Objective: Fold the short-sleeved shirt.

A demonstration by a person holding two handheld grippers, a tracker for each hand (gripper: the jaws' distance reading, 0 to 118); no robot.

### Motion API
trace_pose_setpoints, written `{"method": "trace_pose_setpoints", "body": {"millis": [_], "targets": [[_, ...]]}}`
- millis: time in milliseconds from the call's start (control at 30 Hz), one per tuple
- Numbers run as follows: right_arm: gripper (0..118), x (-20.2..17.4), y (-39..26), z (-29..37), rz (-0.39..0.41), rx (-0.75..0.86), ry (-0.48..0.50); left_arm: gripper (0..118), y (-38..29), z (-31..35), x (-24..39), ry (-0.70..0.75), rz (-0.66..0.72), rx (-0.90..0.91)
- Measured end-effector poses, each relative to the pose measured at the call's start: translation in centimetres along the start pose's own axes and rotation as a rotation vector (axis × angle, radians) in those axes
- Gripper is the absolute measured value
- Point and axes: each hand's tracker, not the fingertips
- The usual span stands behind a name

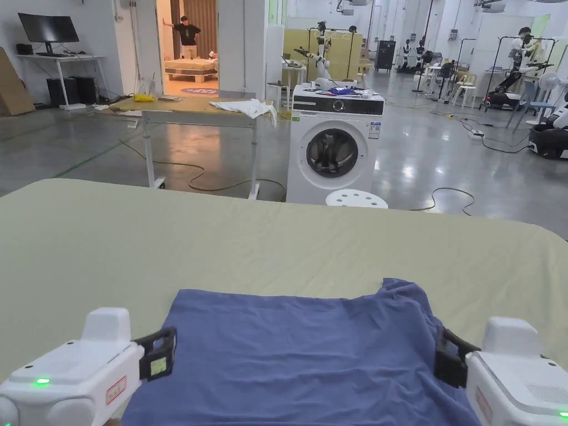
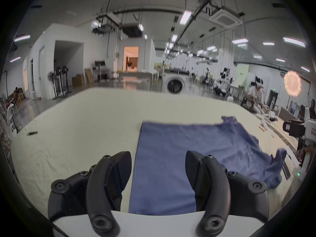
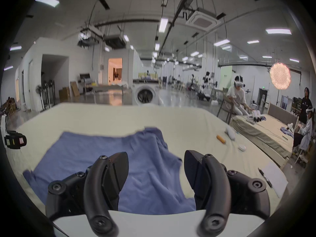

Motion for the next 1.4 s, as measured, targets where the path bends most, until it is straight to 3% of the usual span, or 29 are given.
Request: {"method": "trace_pose_setpoints", "body": {"millis": [67, 133, 200, 233, 267, 567, 700, 1067, 1100, 1200, 1233, 1400], "targets": [[71, -1.5, 0.6, 0.0, -0.004, 0.069, 0.003, 65, 0.7, -0.4, 0.6, 0.017, -0.028, 0.073], [63, -2.9, 1.0, -0.1, -0.016, 0.138, 0.0, 49, 1.5, 0.0, 1.4, 0.027, -0.055, 0.137], [38, -3.9, 1.4, -0.1, -0.02, 0.175, 0.007, 27, 1.7, -0.1, 2.0, 0.024, -0.073, 0.179], [13, -4.2, 1.6, -0.1, -0.026, 0.191, 0.016, 12, 1.9, 0.1, 2.2, 0.025, -0.078, 0.195], [5, -4.5, 1.7, -0.2, -0.034, 0.201, 0.026, 1, 2.0, 0.2, 2.3, 0.024, -0.079, 0.215], [0, -6.2, 2.5, -1.5, -0.011, 0.23, 0.062, 0, 2.2, -1.3, 1.8, -0.009, -0.074, 0.242], [0, -5.7, 2.2, -3.5, 0.004, 0.171, 0.076, 0, 2.7, -4.6, 0.0, -0.022, -0.058, 0.126], [0, -2.5, -0.3, -9.5, 0.015, -0.012, 0.06, 0, 4.0, -25.3, -7.0, -0.077, 0.054, -0.326], [0, -2.2, -0.7, -10.0, 0.015, -0.026, 0.057, 5, 4.3, -26.5, -6.5, -0.077, 0.048, -0.353], [0, -1.3, -1.5, -11.0, 0.012, -0.069, 0.046, 67, 4.2, -30.6, -6.7, -0.041, 0.055, -0.429], [0, -1.1, -1.8, -11.2, 0.008, -0.078, 0.043, 78, 4.2, -31.3, -6.4, -0.041, 0.066, -0.453], [0, 0.2, -3.2, -11.8, 0.001, -0.128, 0.021, 77, 2.2, -35.0, -5.2, -0.021, -0.011, -0.577]]}}
